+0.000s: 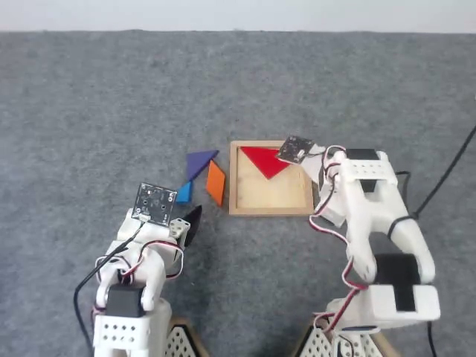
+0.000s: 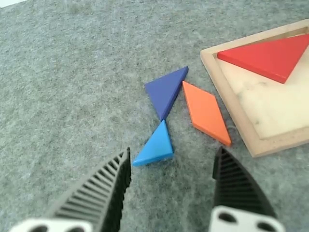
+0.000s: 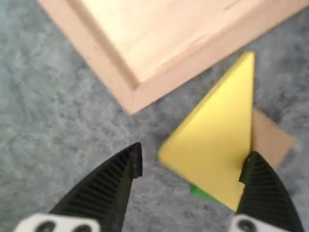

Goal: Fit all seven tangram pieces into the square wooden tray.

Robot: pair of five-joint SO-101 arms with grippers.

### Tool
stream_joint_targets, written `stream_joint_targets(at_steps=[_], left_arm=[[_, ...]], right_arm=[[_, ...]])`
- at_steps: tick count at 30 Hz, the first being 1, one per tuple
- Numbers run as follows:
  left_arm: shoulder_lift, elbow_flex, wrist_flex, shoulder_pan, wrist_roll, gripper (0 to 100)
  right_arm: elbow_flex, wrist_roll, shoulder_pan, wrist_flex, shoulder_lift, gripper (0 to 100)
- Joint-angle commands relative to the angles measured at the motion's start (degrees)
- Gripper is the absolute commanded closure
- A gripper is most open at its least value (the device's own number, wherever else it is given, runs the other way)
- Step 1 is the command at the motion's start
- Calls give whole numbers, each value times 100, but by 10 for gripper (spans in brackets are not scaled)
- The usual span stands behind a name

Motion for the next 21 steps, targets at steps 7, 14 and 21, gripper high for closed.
stream_joint_targets(at_steps=[7,14,21], left_arm=[[-88,-57,53,-18,-26,732],[-88,-57,53,-18,-26,732],[-88,-57,53,-18,-26,732]], right_arm=[[-659,9,215,-127,804,683],[-941,-598,198,-136,857,685],[-941,-1116,4,-127,813,749]])
